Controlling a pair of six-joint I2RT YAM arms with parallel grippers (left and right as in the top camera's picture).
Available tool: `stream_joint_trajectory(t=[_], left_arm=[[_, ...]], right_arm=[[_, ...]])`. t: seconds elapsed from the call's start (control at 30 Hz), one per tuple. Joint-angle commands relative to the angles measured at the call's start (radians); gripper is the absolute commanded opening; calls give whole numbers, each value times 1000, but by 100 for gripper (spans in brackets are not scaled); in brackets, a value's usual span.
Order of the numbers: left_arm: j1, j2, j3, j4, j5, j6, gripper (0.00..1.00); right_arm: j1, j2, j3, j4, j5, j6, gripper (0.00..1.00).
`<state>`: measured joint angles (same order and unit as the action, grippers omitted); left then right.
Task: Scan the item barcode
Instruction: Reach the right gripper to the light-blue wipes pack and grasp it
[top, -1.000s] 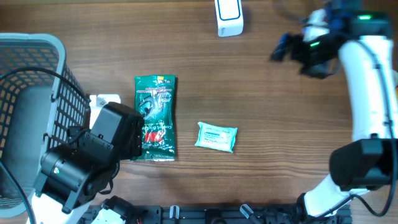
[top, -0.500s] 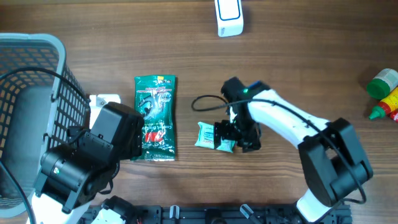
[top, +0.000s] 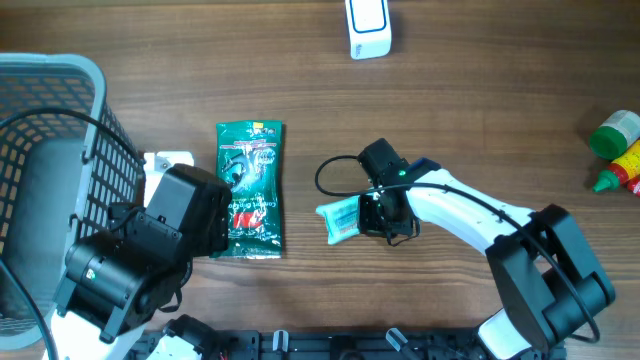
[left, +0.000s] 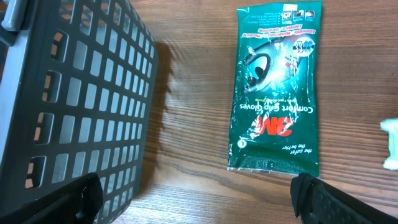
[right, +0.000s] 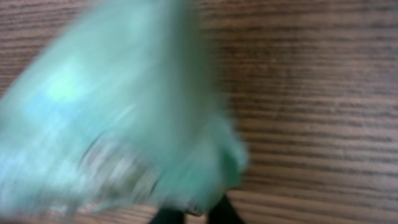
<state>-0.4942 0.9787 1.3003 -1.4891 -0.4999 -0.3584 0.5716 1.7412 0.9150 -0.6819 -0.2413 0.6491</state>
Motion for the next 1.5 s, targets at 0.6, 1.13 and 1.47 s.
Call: stream_joint_trajectory(t=[0.6,1.13,1.47], left_arm=[[8,-1,-3,0,2,-17,100],[8,-1,-3,0,2,-17,100],[8,-1,-3,0,2,-17,100]], right_arm=[[-6,-145,233,-336,153,816,60],[96,151,215,-134,144,1000,45],[81,204,237,-44,11,841,6]])
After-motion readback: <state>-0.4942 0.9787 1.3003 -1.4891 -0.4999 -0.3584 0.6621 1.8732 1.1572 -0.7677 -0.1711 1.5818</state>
